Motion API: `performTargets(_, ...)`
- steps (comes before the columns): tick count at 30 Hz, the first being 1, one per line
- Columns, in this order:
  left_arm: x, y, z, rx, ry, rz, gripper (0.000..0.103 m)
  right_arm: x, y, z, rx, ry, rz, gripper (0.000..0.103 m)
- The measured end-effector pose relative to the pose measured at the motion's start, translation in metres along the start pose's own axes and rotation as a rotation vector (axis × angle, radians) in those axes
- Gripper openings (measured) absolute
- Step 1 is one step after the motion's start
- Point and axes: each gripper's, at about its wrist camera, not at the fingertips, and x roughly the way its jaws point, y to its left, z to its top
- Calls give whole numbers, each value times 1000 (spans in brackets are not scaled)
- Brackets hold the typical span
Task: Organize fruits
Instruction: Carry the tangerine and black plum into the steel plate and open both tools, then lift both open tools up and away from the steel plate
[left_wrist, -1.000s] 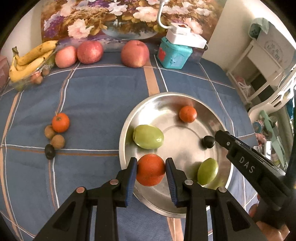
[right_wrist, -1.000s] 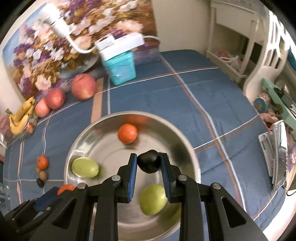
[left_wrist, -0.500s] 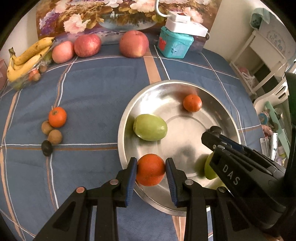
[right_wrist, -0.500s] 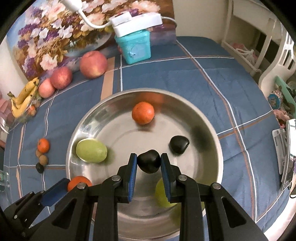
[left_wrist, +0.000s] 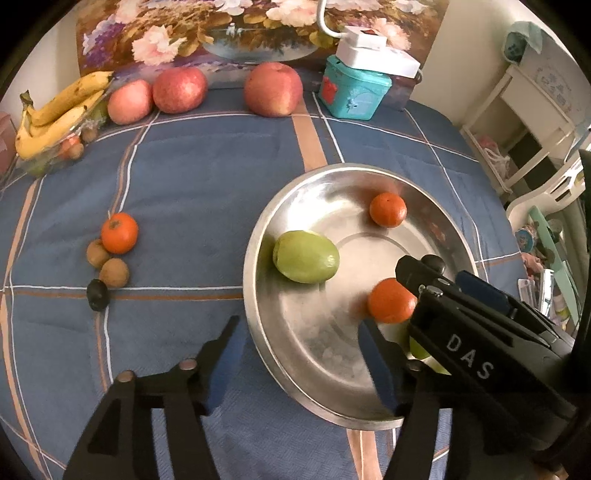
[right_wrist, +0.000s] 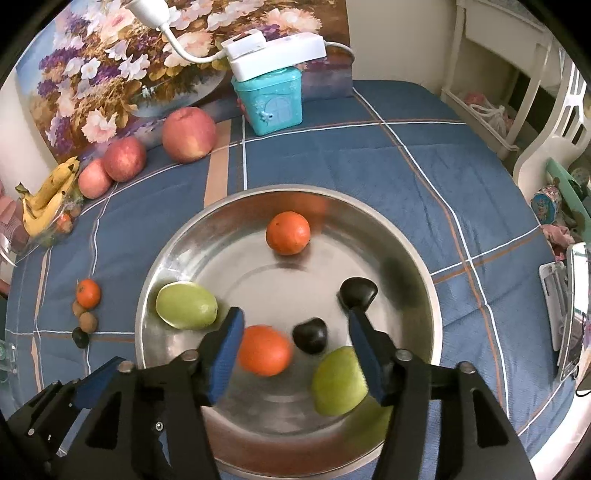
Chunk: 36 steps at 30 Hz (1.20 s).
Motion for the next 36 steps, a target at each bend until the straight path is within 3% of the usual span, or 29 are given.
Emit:
performTargets(12,-14,31,9,-93,-32,35,82,-1,-21,3,82,-16,-22,70)
performTargets(18,-22,77,14,-248,-62,79,87,-3,2,2,1,-6,-1,70)
performTargets(22,-29,108,12,-349,-82,80,97,-8,25,1,-56,-1,47,70)
performTargets(27,-36,137,9,-434,-98,87,98,-14,47,-2,-121,-17,66,70)
performTargets(30,-36,145,7,-454,-94,93,103,-15,52,-2,-136,-25,66,70)
performTargets(36,-35,145,9,-449,-79,95,103,-9,50,-4,-135,-13,51,70)
